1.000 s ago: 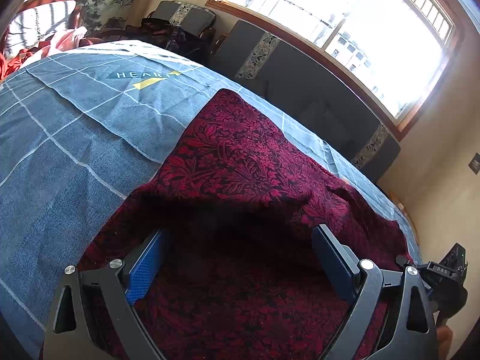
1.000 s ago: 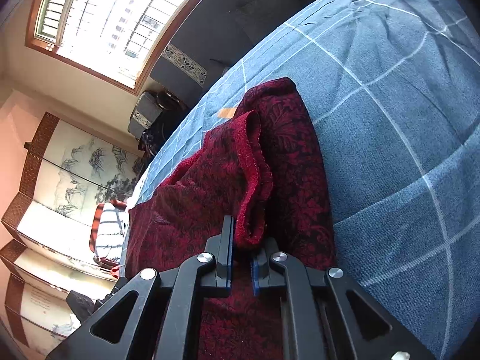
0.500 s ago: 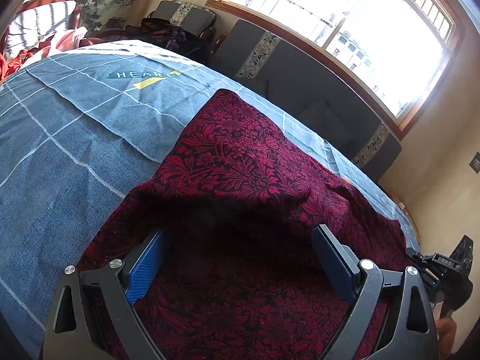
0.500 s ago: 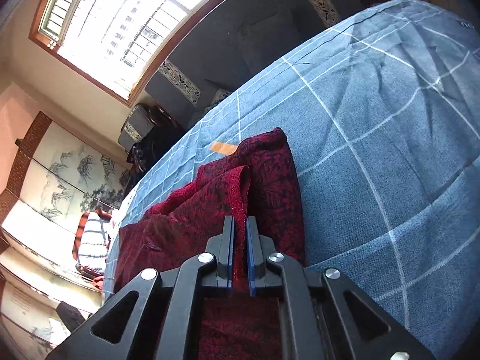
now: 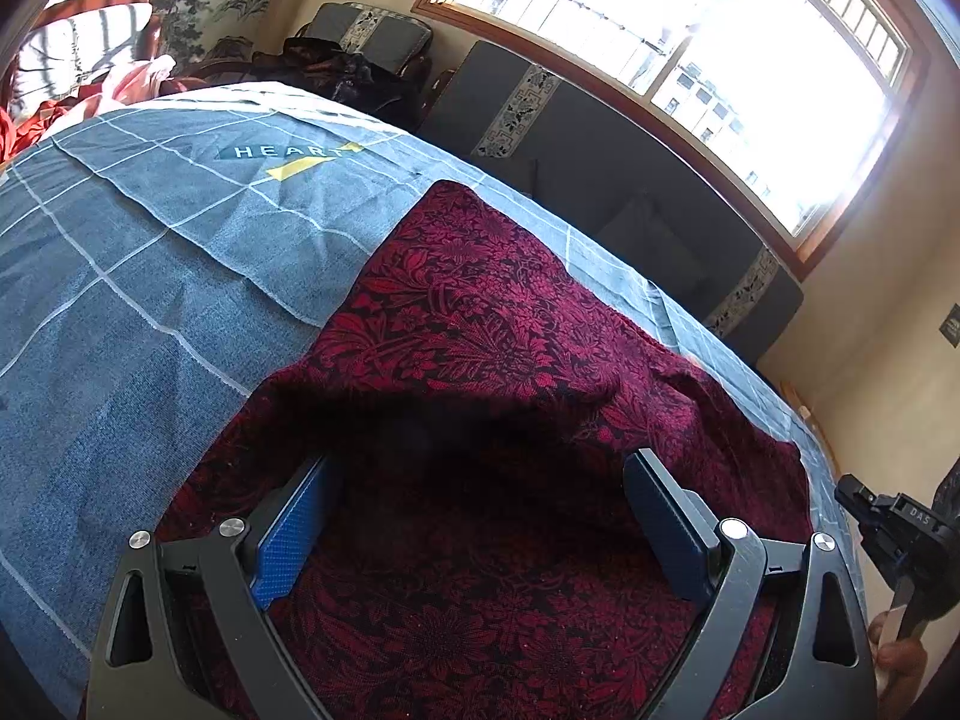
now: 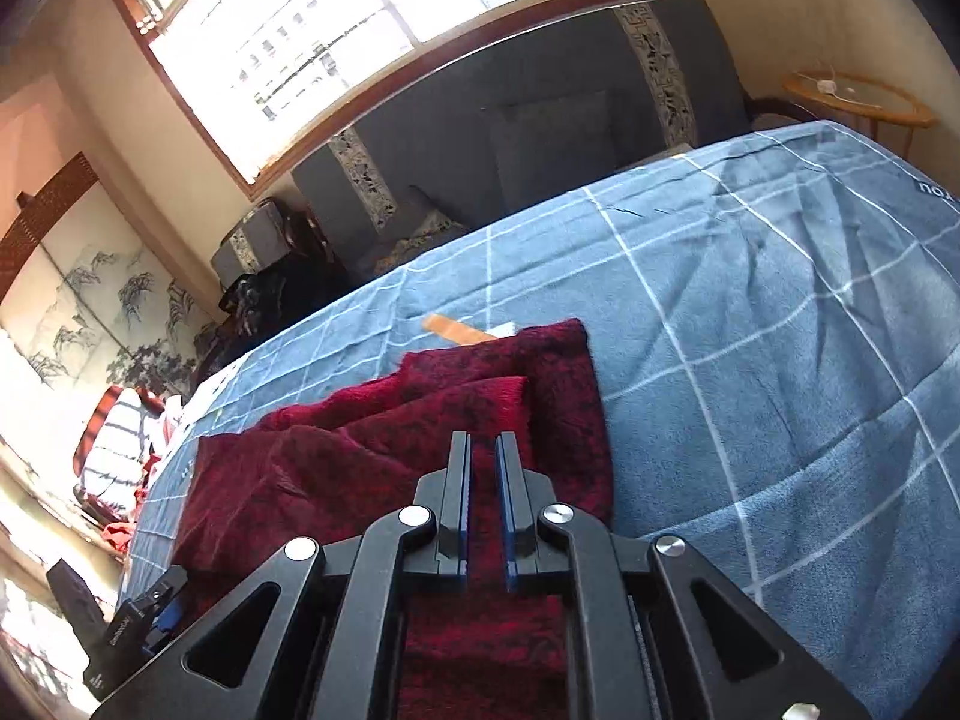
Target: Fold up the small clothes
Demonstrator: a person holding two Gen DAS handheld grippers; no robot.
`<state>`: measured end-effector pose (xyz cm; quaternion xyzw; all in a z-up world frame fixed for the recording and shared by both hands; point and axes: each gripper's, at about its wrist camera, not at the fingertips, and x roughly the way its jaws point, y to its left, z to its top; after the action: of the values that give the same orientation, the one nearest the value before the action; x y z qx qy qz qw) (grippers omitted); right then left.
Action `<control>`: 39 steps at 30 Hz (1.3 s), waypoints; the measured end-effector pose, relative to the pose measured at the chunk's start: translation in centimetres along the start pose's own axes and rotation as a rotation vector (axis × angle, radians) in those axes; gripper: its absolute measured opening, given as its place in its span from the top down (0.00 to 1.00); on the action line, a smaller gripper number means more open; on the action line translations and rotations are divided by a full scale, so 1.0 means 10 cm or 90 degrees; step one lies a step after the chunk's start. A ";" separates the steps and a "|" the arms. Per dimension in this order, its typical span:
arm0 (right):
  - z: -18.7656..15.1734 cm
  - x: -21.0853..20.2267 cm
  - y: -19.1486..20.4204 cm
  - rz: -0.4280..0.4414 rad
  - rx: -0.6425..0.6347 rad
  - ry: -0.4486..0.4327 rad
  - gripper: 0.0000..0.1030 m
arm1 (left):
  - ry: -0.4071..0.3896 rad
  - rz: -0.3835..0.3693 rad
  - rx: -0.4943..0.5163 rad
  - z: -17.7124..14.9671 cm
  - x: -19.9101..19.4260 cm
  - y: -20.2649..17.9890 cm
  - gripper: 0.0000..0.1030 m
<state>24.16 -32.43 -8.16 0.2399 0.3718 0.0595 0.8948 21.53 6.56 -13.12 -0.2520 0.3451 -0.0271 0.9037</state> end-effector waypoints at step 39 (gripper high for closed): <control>-0.44 0.22 0.57 -0.131 -0.155 0.059 0.67 | -0.077 0.081 0.152 -0.17 -0.57 -0.31 0.07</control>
<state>23.07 -25.17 -9.53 0.0876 0.4254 0.0230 0.9005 16.52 4.42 -9.23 -0.1213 0.2997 0.0044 0.9463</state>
